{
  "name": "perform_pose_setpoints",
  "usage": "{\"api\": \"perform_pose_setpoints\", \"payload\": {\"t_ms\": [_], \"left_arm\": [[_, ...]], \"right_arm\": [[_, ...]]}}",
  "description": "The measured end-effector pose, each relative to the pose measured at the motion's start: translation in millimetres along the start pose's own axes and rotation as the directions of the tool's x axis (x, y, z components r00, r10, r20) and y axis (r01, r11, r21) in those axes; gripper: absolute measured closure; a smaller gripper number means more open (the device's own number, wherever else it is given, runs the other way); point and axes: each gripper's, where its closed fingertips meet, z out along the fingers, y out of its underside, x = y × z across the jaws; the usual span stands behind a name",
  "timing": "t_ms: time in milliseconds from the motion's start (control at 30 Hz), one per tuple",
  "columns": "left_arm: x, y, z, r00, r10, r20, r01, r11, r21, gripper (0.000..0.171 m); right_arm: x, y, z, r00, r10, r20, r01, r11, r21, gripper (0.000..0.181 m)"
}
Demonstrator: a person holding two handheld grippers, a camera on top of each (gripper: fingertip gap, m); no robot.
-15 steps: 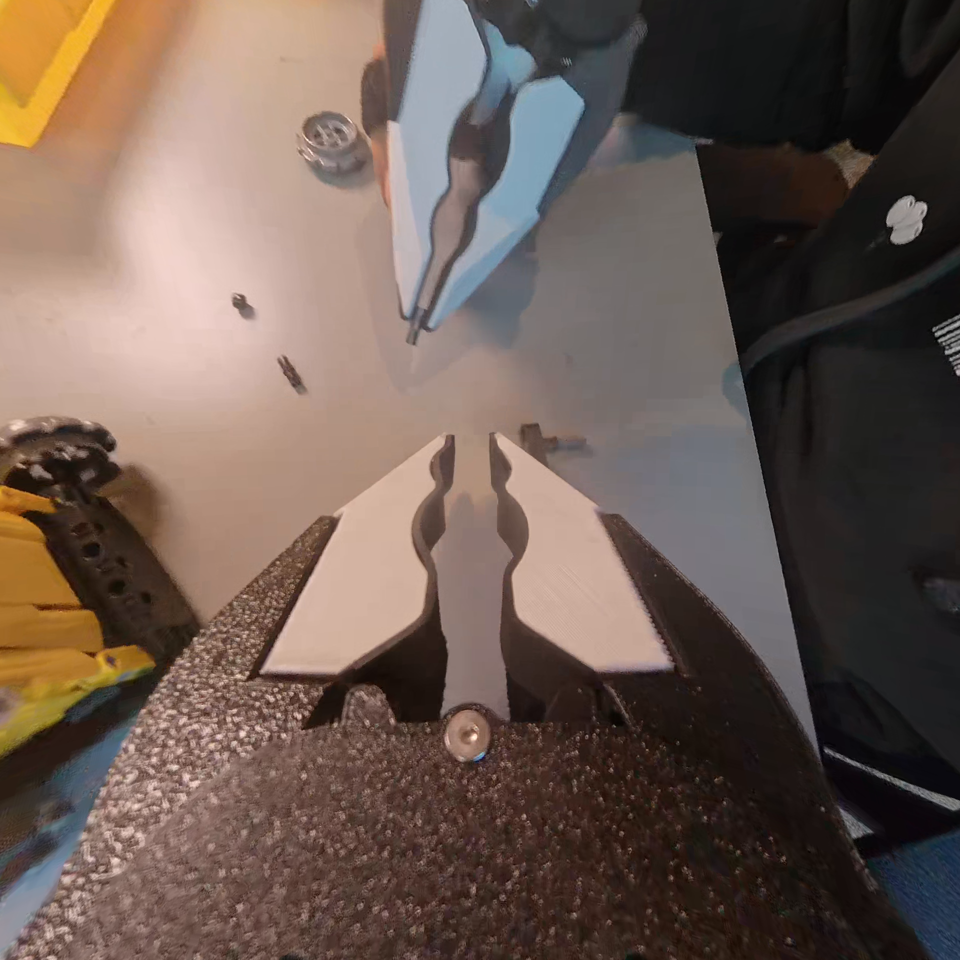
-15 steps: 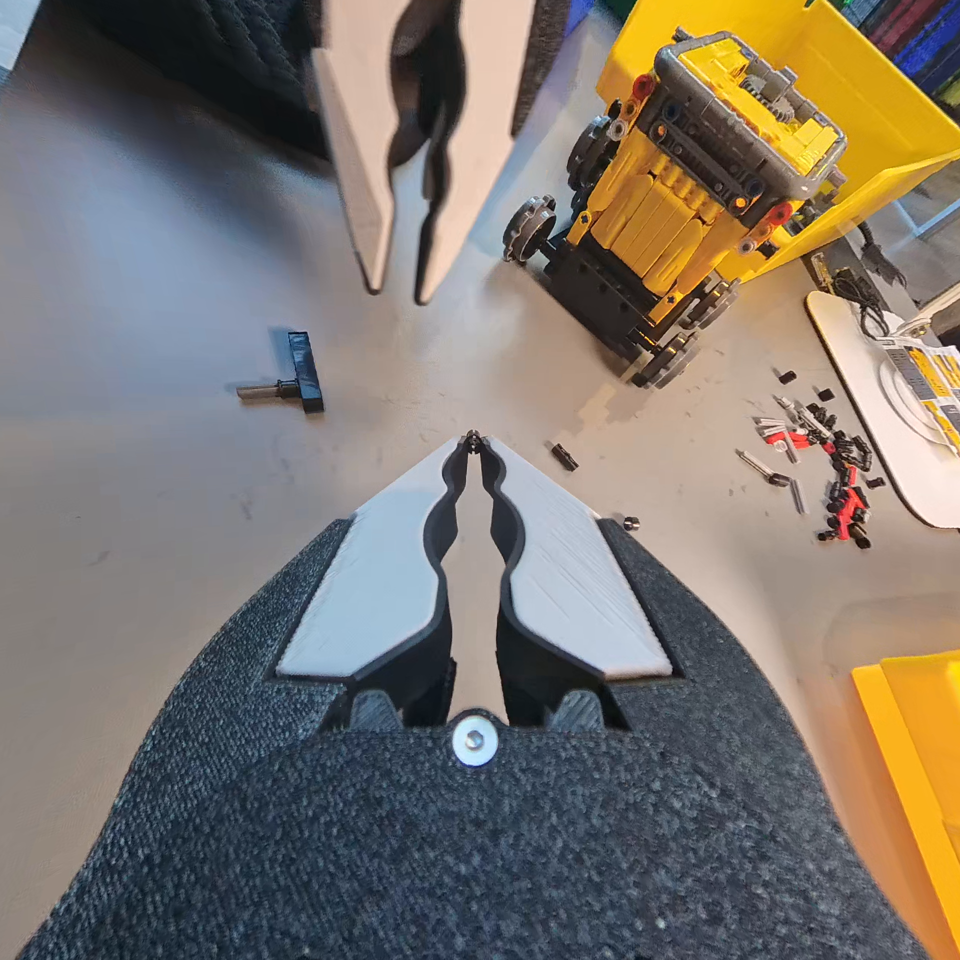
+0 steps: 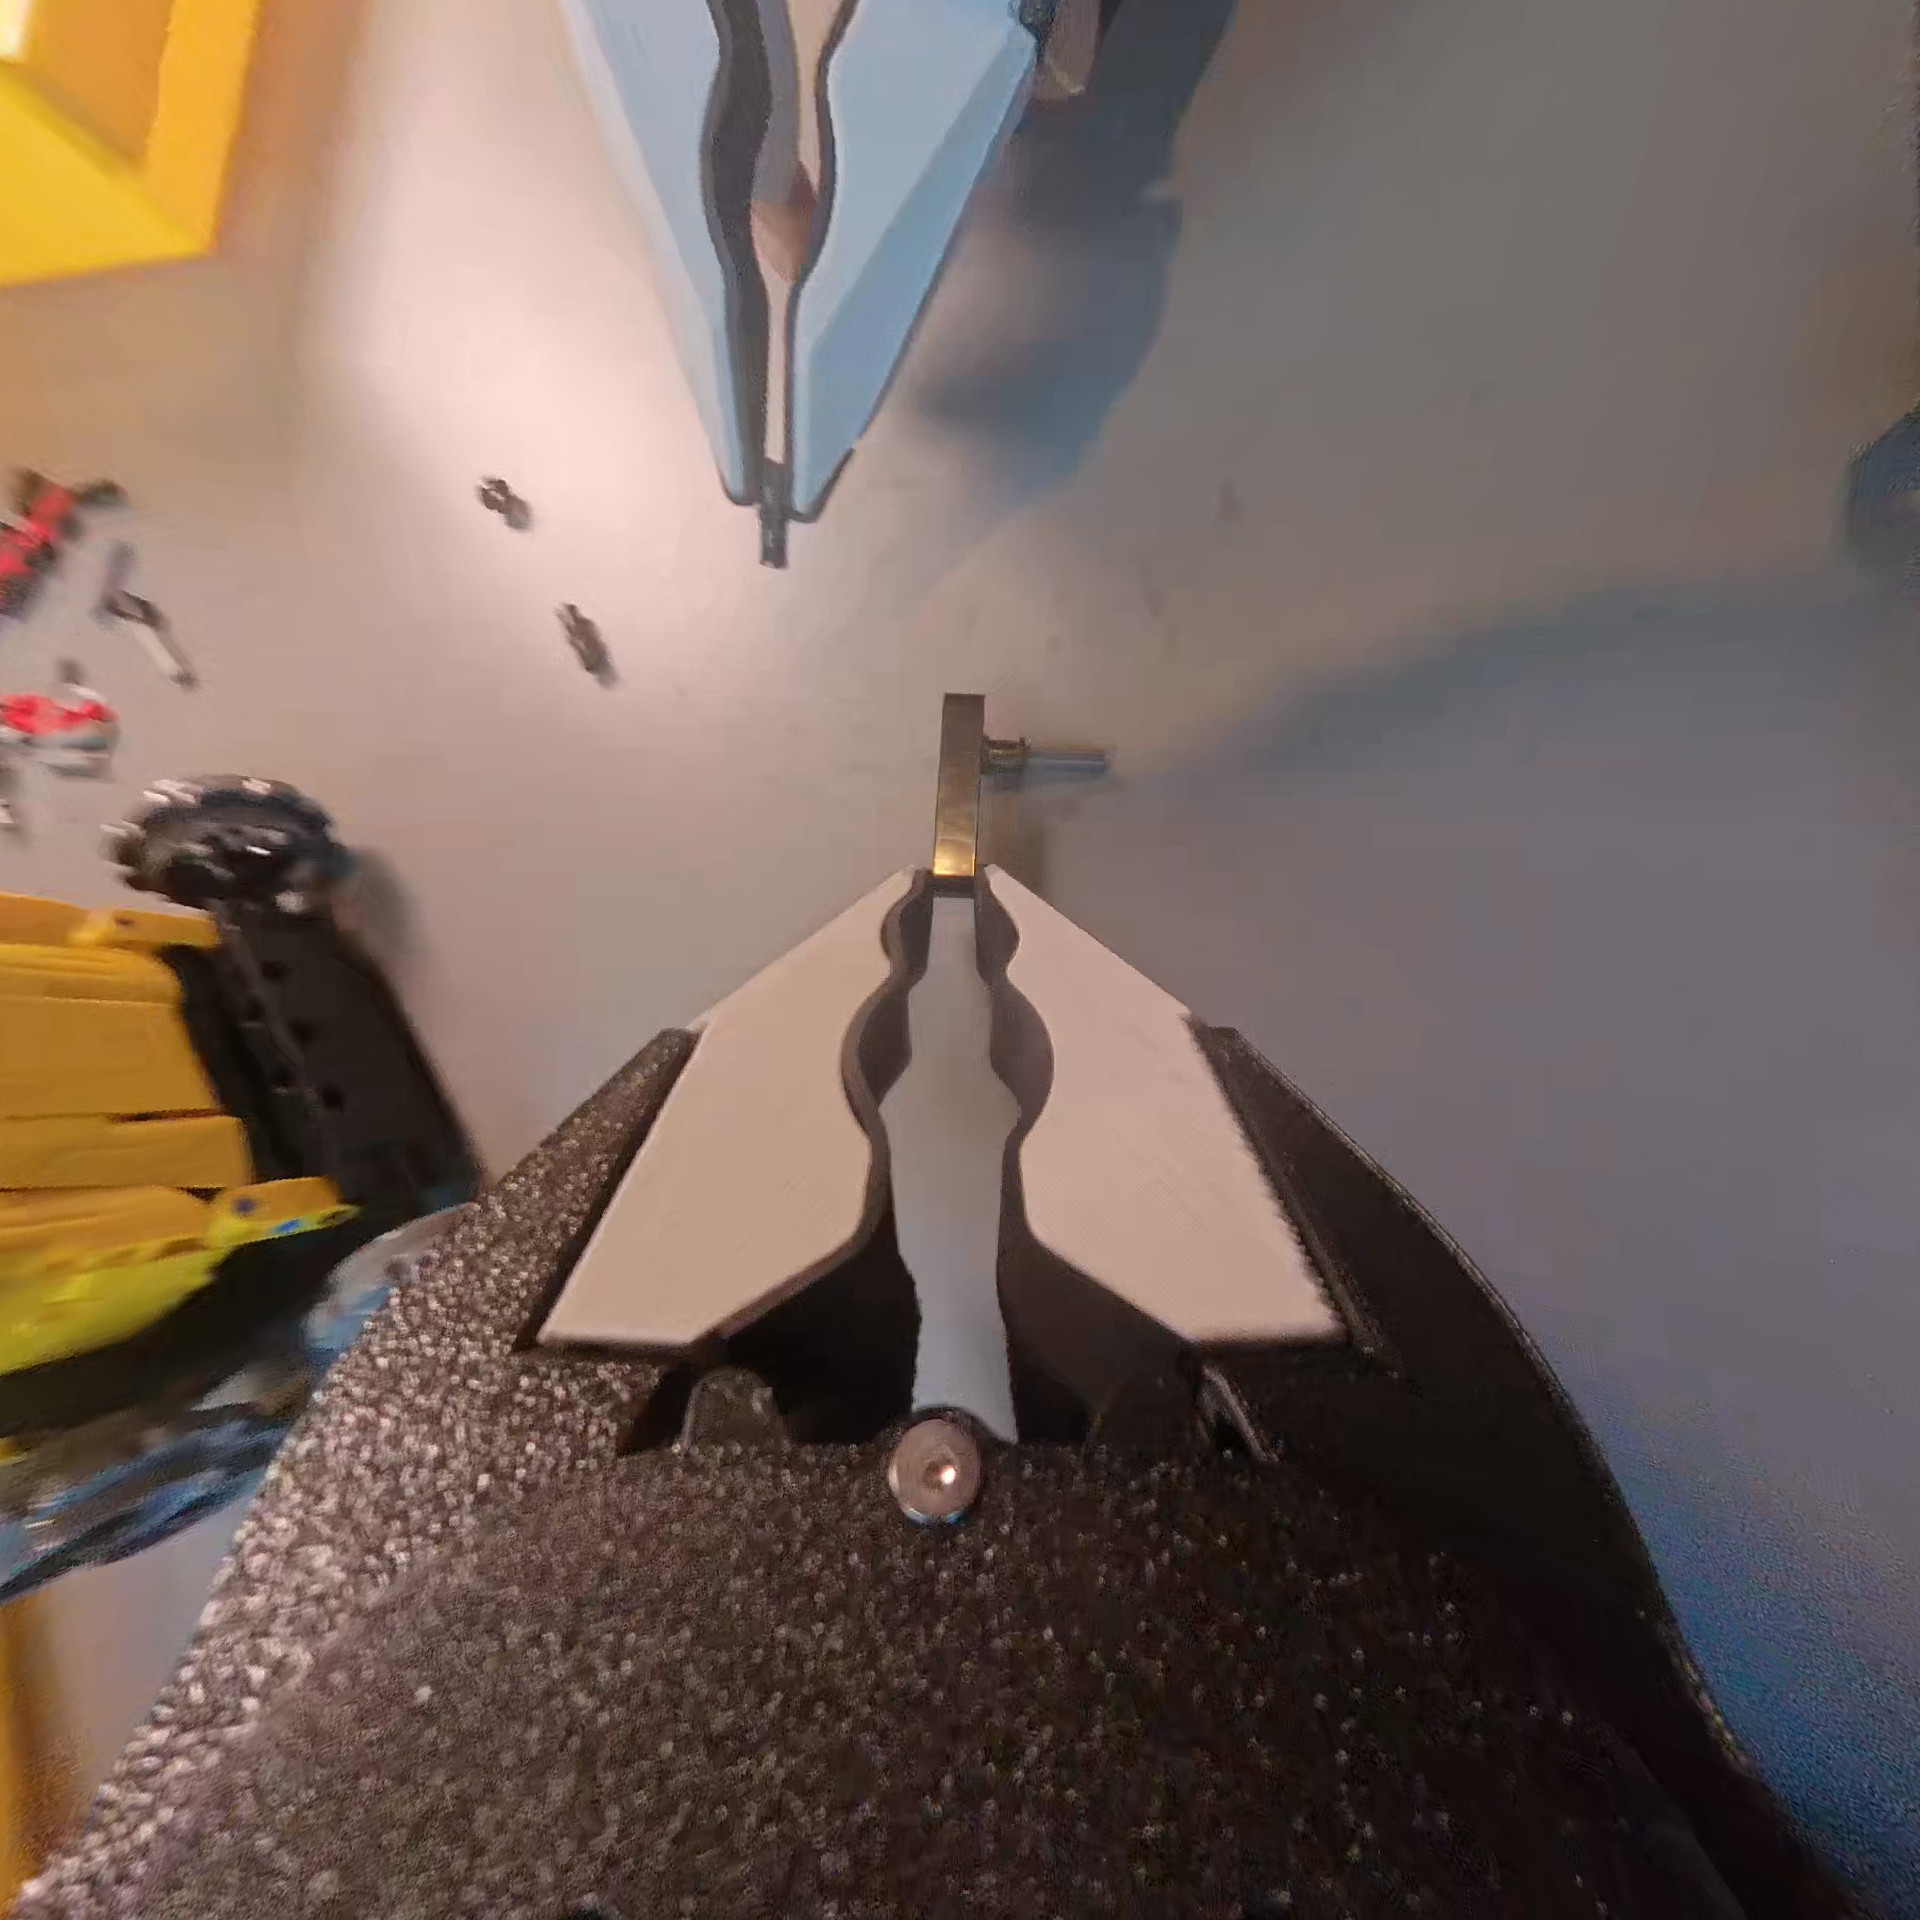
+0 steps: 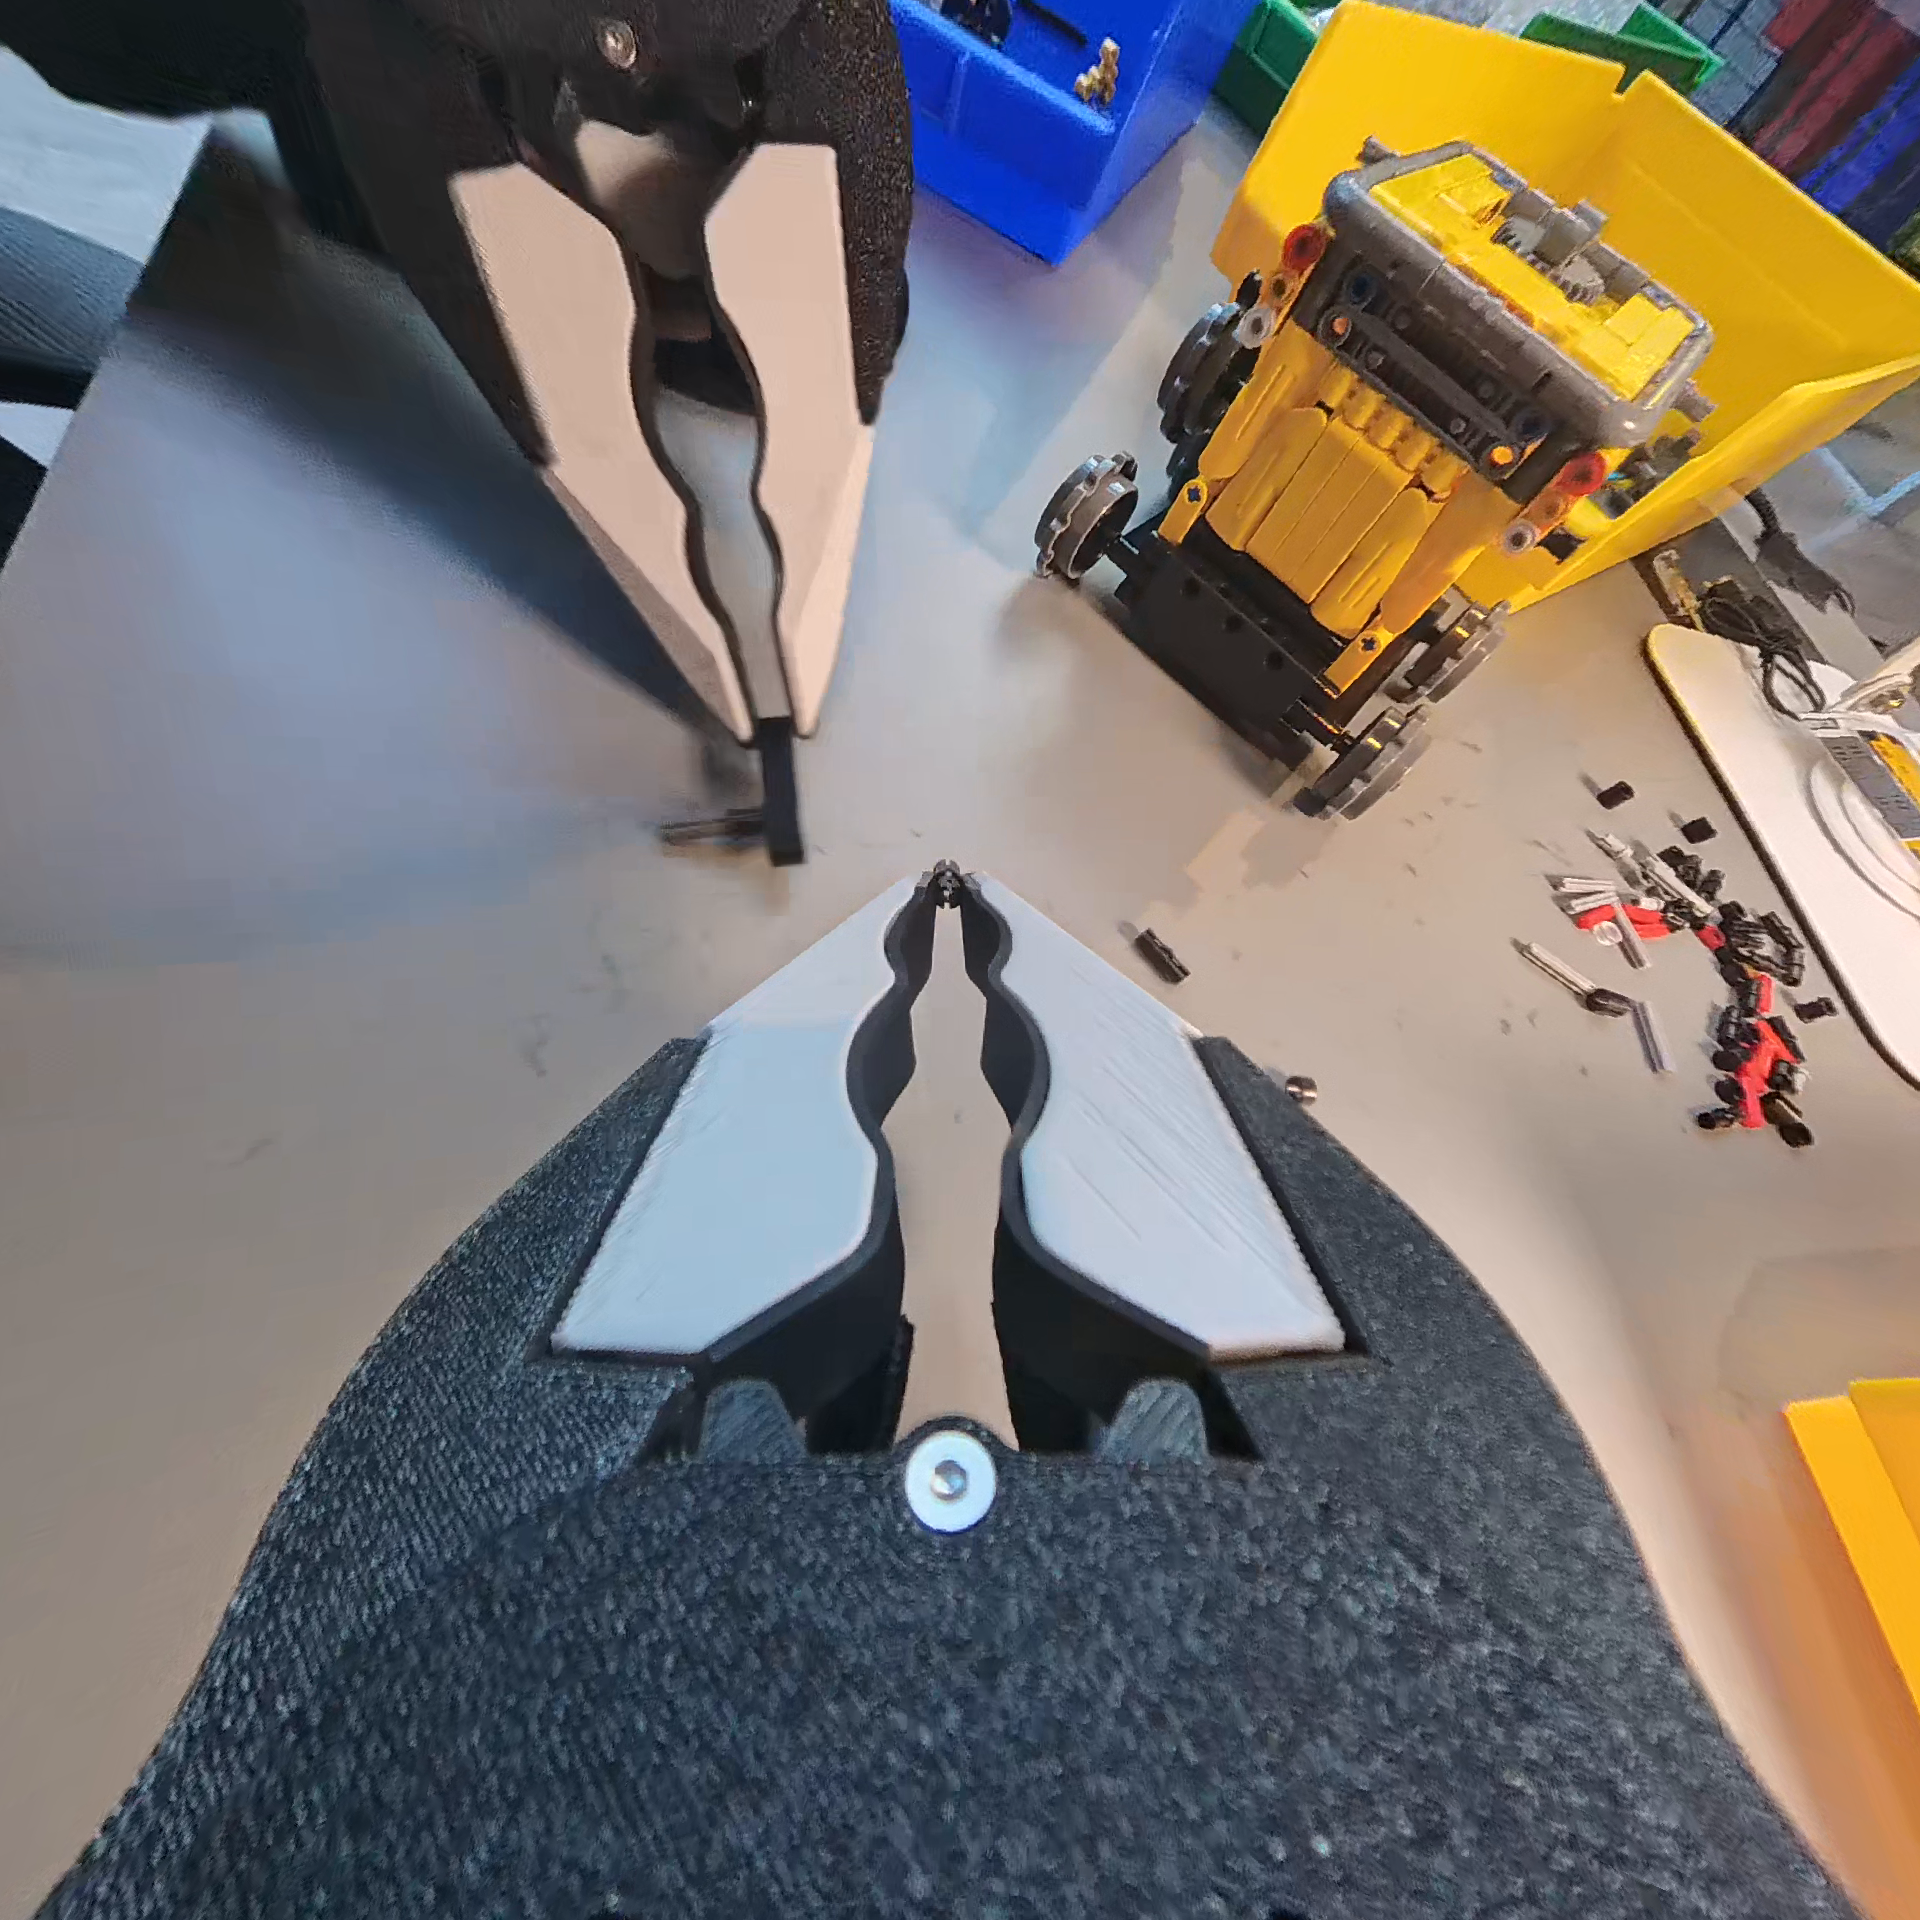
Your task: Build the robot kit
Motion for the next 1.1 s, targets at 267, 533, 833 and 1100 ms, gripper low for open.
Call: {"api": "perform_pose_setpoints", "payload": {"t_ms": [267,533,833,1100], "left_arm": [[-85,-4,9,0.831,0.373,0.413,-0.316,0.927,-0.202,0.166],[-59,-11,37,0.900,0.349,0.263,-0.342,0.937,-0.072,0.165],[-77,-24,19,0.982,-0.182,0.046,0.173,0.974,0.148,0.156],[-28,-28,42,0.963,-0.253,-0.091,0.252,0.967,-0.026,0.160]], "right_arm": [[37,5,-18,0.982,0.108,-0.154,-0.106,0.994,0.023,0.177],[41,22,-17,0.977,0.126,-0.174,-0.136,0.989,-0.050,0.177],[41,27,-18,0.974,0.127,-0.190,-0.143,0.987,-0.075,0.177],[50,29,-25,0.961,0.159,-0.228,-0.177,0.982,-0.064,0.177]]}}
